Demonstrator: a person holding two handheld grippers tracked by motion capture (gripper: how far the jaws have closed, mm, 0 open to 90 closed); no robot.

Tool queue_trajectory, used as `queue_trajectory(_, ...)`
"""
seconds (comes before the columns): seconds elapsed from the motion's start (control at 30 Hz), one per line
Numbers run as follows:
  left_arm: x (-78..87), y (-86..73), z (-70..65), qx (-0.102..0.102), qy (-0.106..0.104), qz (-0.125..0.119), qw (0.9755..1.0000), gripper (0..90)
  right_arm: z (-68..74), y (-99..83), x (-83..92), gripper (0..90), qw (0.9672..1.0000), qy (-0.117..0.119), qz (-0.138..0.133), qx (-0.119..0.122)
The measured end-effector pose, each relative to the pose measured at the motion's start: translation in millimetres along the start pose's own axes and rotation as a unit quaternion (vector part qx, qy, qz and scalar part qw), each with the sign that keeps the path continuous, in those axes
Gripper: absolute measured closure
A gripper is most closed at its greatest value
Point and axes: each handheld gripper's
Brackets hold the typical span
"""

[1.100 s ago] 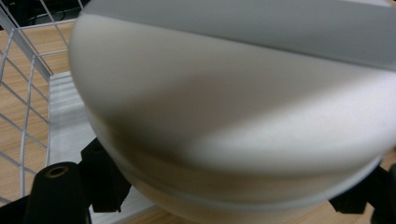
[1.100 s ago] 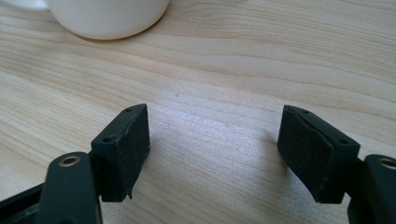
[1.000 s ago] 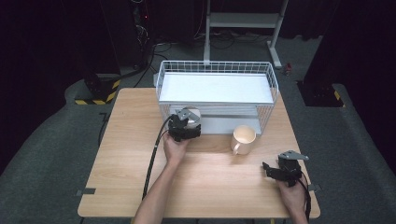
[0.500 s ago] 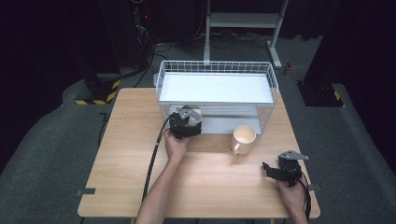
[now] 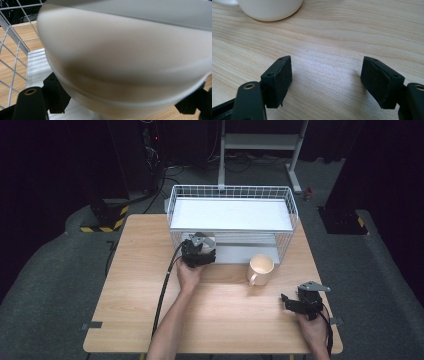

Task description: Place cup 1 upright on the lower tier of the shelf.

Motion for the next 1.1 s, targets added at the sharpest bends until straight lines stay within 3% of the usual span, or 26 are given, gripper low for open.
queue_trajectory(0.3, 1.8, 0.1, 1.0, -0.002, 0.001, 0.012, 0.9999, 14.9, 0.0, 0.0, 0.0, 25.4, 1.0000, 0.000, 0.000, 0.000)
queue_trajectory(0.33, 0.9, -0.6, 0.2, 0.007, -0.007, 0.013, 0.9999, 14.4, 0.0, 0.0, -0.1, 25.4, 1.0000, 0.000, 0.000, 0.000)
queue_trajectory(0.67, 4.2, -2.5, 2.6, 0.001, -0.009, 0.029, 0.9995, 11.5, 0.0, 0.0, 0.0, 25.4, 1.0000, 0.000, 0.000, 0.000)
queue_trajectory(0.93, 14.6, -12.0, 6.5, 0.005, -0.009, 0.046, 0.9989, 15.3, 0.0, 0.0, 0.0, 25.4, 1.0000, 0.000, 0.000, 0.000)
queue_trajectory(1.1, 15.6, -18.4, 3.6, 0.005, -0.008, 0.051, 0.9986, 22.3, 0.0, 0.0, 0.0, 25.4, 1.0000, 0.000, 0.000, 0.000)
Point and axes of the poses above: each handheld gripper's, and its own axes: x roughly backward along the jaws, y roughly out of its top, z roughly to its left, and after that the axes turned 1 degree about -z, right-handed
